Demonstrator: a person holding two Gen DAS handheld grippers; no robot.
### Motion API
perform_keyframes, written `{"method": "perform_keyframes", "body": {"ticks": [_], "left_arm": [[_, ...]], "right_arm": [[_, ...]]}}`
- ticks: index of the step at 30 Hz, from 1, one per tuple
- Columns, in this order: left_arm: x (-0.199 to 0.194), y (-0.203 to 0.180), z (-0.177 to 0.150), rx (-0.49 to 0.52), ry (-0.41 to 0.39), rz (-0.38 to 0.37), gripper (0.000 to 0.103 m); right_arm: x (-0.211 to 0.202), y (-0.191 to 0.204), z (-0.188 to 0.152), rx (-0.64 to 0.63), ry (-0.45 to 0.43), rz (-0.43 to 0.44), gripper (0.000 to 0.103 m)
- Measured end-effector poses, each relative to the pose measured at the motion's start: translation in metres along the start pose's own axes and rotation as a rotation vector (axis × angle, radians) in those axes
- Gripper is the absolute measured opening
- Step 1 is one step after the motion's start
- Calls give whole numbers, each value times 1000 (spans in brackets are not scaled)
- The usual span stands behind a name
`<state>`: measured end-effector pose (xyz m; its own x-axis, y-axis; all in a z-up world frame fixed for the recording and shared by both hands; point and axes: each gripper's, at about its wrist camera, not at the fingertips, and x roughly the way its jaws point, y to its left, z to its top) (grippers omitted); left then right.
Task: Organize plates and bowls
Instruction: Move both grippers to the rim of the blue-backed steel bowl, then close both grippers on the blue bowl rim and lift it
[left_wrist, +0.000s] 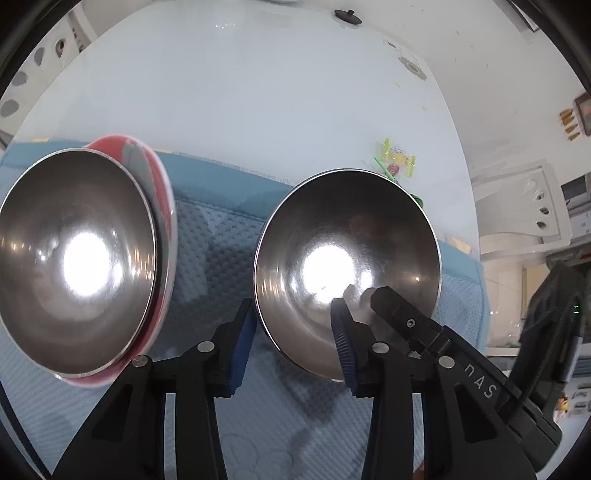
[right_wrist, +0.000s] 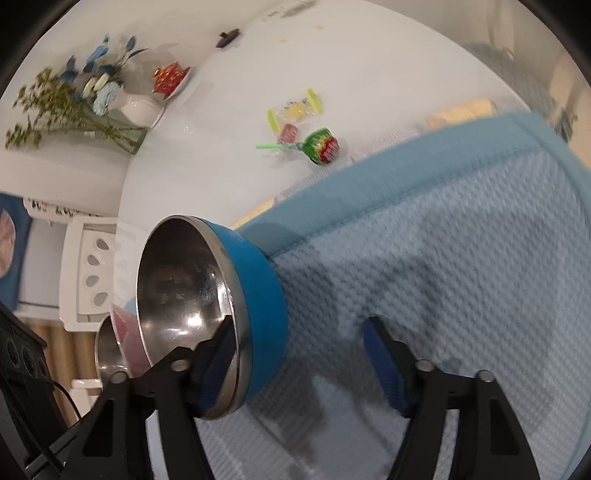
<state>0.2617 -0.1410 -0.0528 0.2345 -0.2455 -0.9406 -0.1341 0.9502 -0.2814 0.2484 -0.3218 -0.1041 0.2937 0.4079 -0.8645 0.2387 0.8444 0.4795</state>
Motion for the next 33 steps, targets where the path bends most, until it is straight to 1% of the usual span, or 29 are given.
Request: {"method": "perform_keyframes", "body": {"ticks": [2,3,4,5,6,7,8,10,14,18,23,33], "left_arm": [[1,-1,1,5,-14,10,31],[2,-1,2,10,-21,18,26],[2,-1,3,20,-26,32,20],[4,-2,5,29,-26,42,19],[5,-2,4,36,-22,47,15],[5,-1,4,40,-18,48,13],[5,-1,4,42,-16,44,13],[5,-1,4,50,-17,42,12],[5,-1,3,53,-18,40,12],[4,-2,0,47,-11,32,12],[2,-5,-3,50,-3,26,12],[-22,-6,-6,58,-25,0,12]], "right_arm": [[4,2,1,-19,1,-6,57],[5,3,1,-29,-2,-9,55],[6,4,1,-40,-5,-17,50],[8,6,1,-51,-7,-30,44],[10,8,1,-61,-9,-37,41],[10,9,1,-70,-14,-41,35],[11,11,1,-71,-16,-36,27],[14,12,0,-64,-11,-7,18],[14,14,-1,-60,-16,0,17],[6,7,-4,-48,-22,14,17],[-4,7,-1,-50,-35,15,17],[-27,16,-3,-55,-53,31,17]]}}
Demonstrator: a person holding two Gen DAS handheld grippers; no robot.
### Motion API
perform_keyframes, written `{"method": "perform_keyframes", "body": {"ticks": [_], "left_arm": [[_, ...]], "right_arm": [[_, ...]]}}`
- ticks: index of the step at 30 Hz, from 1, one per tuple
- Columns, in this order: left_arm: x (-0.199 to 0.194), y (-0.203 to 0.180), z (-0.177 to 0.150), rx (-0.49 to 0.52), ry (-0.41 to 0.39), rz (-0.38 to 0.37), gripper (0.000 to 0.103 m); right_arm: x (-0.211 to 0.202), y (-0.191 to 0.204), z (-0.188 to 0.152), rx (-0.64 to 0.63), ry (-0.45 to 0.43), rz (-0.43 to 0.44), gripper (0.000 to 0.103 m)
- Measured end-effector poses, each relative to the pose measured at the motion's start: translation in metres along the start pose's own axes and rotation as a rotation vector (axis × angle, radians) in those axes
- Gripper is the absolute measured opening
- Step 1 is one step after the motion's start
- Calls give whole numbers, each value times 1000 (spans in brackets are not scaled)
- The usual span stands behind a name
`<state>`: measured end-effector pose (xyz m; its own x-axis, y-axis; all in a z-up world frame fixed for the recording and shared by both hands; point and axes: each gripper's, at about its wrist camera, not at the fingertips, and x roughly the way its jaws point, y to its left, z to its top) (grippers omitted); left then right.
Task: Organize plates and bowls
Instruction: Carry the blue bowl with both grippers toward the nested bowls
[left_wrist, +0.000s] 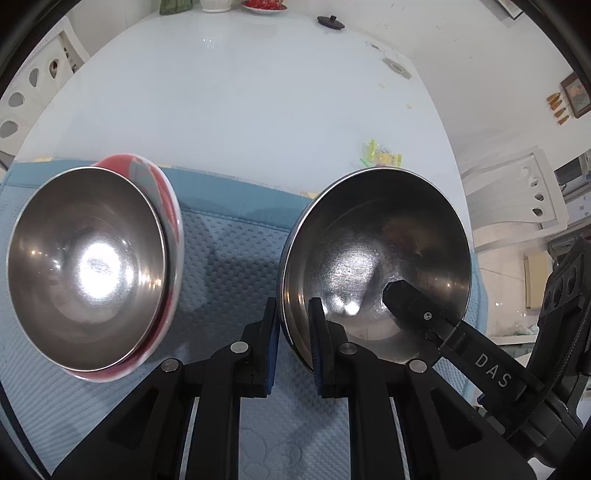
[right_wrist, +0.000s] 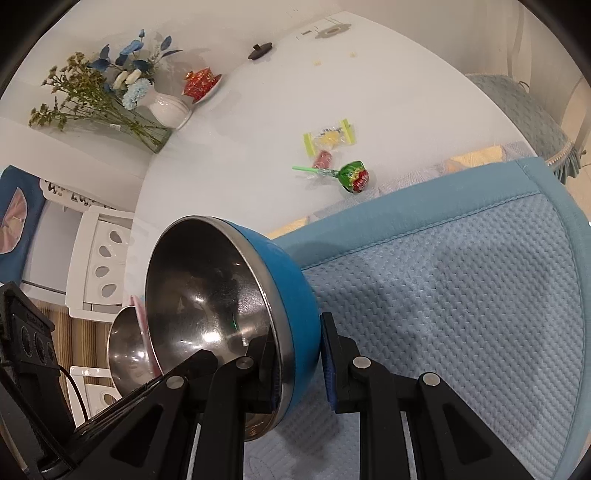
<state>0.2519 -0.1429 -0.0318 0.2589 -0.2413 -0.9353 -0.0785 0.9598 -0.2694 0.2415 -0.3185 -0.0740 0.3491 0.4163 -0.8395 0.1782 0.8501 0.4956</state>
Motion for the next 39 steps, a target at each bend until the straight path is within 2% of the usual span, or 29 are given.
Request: {"method": "perform_keyframes", "body": {"ticks": [20,29,39], "left_arm": [[-57,17,-2,13,-61,-29,12],[-84,49,-4,-3,-87,-32,12],[-112,95,-2,-19,-111,-20,12]], "right_arm": [[-43,51,-16,-24,-48,21,19],[-50,96,-31,-60,-55,28,20],[-39,150,-46,-114,-40,37,20]]}}
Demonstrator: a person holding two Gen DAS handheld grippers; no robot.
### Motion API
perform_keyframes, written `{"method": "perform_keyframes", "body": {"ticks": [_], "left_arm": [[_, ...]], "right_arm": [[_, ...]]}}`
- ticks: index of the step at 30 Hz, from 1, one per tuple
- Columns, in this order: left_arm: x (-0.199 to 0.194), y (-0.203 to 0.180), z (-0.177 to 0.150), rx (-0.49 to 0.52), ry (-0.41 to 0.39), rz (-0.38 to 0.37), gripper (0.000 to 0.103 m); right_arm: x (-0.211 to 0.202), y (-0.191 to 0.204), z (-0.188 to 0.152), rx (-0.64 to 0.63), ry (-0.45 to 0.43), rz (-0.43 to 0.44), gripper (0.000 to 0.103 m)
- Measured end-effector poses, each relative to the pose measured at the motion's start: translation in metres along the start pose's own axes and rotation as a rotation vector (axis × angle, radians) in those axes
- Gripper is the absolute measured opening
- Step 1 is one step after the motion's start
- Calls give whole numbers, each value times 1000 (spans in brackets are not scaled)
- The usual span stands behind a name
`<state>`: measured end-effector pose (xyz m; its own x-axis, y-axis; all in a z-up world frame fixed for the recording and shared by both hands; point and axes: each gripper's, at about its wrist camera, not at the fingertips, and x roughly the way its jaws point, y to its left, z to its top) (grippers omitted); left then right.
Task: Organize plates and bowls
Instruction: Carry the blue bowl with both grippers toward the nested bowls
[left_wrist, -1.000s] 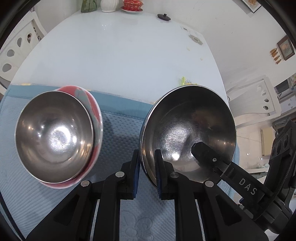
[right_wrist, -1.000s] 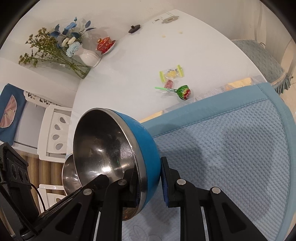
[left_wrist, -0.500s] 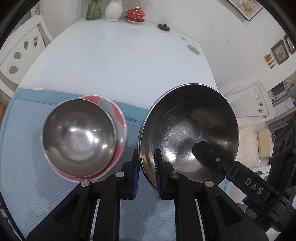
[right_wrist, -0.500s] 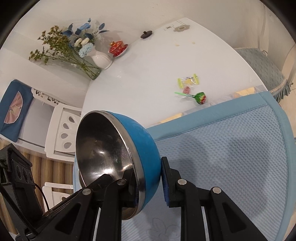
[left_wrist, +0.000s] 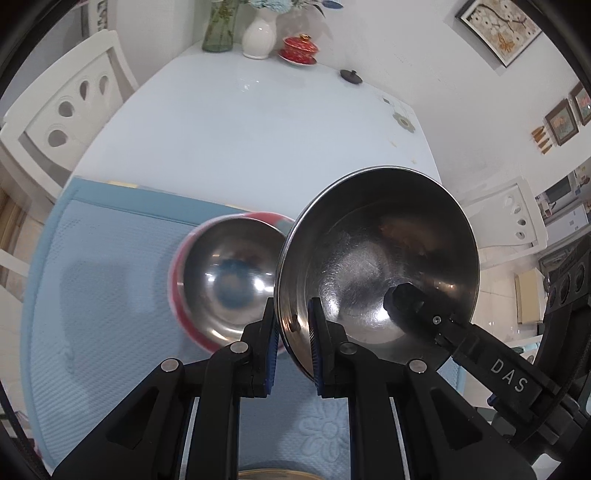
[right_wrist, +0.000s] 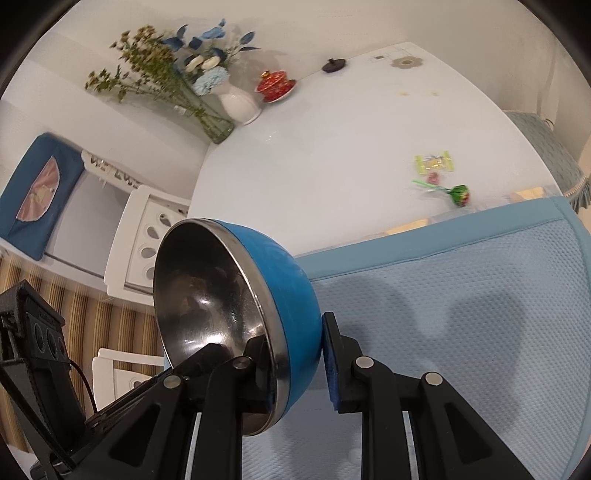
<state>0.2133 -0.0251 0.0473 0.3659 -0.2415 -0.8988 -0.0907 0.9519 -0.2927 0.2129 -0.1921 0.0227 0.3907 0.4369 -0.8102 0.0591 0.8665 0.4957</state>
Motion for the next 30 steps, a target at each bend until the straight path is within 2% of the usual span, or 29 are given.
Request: {"method": "perform_keyframes", "body": {"ticks": [14,21,30], "left_arm": [[-13,42,5,-9,-13,5,12],[-5,55,9,-26,2,-10,12],[23,62,11,-43,62,-3,12]], "right_arm": [[26,44,-10,-39,30,-1,20],[38,48,-11,-36,49,-8,20],[69,33,-12,13,121,-20,20]]}}
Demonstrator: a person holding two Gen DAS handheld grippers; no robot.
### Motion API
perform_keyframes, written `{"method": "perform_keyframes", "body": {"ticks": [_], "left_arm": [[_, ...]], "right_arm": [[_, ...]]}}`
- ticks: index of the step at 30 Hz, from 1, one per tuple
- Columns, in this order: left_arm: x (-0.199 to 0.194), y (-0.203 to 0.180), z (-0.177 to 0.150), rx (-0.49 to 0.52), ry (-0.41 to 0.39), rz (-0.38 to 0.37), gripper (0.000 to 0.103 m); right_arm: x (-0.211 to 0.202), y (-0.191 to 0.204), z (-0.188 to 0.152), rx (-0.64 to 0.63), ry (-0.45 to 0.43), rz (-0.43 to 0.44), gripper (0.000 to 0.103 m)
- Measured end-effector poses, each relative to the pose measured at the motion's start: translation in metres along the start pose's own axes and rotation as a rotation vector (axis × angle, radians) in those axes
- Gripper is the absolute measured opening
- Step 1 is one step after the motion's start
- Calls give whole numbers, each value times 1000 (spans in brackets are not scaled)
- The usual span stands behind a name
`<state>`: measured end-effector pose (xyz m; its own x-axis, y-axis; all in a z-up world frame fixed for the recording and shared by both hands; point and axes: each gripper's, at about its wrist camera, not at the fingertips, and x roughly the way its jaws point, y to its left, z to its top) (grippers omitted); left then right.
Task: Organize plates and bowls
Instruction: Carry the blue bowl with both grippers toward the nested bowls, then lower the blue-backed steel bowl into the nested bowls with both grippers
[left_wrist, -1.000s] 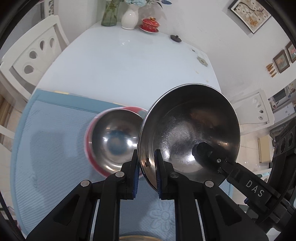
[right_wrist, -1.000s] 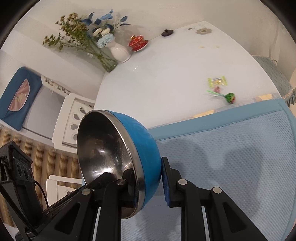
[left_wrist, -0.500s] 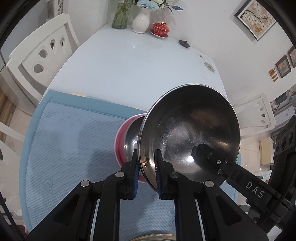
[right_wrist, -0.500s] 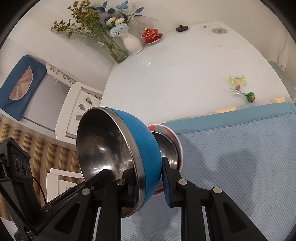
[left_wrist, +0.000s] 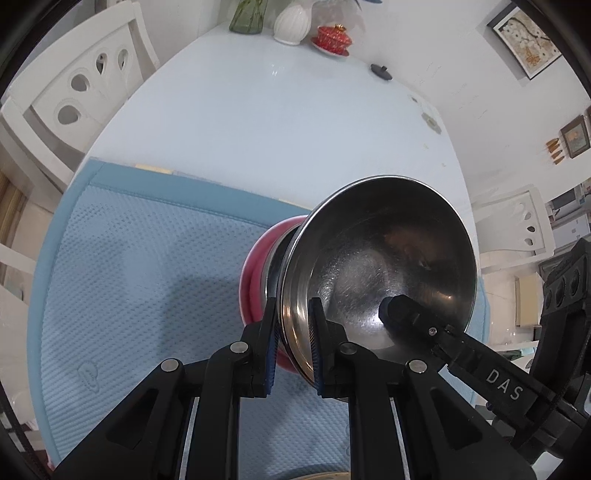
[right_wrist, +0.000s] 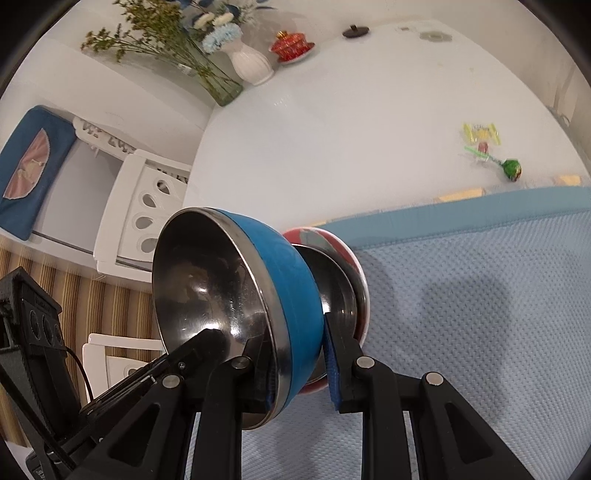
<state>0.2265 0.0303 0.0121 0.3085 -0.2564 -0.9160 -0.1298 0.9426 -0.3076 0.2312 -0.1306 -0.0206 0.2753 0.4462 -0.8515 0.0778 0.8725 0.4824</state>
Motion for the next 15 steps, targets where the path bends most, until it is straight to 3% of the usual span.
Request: {"method": "perform_keyframes", "body": {"ticks": [15], "left_arm": [[25,11,13,-23,47,16,12]], "right_arm": [[39,-5,1,42,82,-15,20]]}}
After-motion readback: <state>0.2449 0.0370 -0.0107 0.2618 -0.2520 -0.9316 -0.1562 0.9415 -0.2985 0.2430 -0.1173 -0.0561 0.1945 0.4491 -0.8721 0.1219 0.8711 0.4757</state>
